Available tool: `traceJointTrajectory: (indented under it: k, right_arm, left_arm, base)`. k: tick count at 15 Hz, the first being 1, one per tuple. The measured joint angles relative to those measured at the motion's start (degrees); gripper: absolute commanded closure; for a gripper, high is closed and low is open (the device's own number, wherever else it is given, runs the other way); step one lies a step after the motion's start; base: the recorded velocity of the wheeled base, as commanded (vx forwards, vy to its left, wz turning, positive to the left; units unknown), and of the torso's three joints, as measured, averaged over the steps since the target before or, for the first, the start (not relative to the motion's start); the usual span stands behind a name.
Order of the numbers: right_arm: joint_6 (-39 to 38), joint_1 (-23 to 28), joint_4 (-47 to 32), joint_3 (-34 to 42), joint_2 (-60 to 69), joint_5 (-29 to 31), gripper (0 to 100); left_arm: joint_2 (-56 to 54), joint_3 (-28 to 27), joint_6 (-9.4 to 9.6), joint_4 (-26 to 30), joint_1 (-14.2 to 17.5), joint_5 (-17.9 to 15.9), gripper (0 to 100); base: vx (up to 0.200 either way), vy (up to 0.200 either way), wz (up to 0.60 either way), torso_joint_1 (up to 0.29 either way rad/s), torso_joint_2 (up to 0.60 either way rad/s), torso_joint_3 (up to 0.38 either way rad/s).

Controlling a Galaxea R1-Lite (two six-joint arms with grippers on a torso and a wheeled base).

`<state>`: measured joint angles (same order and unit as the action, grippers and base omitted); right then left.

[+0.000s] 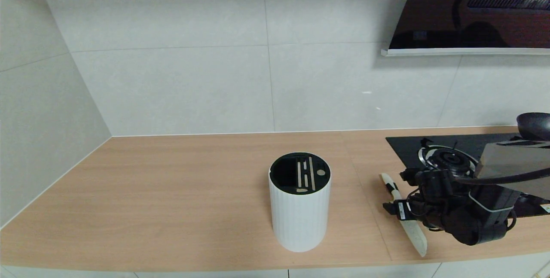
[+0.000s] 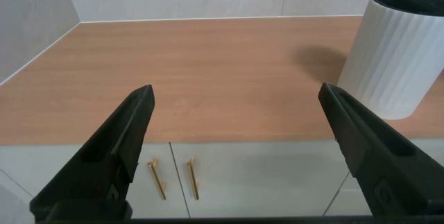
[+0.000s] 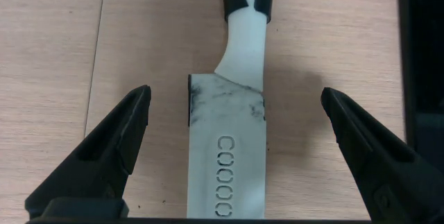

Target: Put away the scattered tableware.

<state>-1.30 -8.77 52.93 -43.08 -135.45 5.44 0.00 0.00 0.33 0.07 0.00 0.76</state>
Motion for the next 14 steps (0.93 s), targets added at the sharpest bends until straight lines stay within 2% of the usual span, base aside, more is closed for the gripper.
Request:
traceJointTrajectory:
  k: [10, 11, 14]
  right_arm:
    - [0.09, -0.35, 0.02, -0.07, -0.82, 1.34, 0]
    - [0.16, -0.35, 0.02, -0.07, -0.93, 1.34, 100]
    - [0.09, -0.41, 0.09, -0.18, -1.24, 1.34, 100]
  left_arm:
    - [0.0, 0.0, 0.0, 0.02, 0.0, 0.02, 0]
    - [0.0, 0.0, 0.0, 0.02, 0.0, 0.02, 0]
    - [0.0, 0.0, 0.02, 0.02, 0.0, 0.0, 0]
  base:
    - [0.0, 0.0, 0.0, 0.0, 0.0, 0.0]
    - [0.0, 0.0, 0.0, 0.0, 0.0, 0.0]
    - [0.0, 0.0, 0.0, 0.0, 0.0, 0.0]
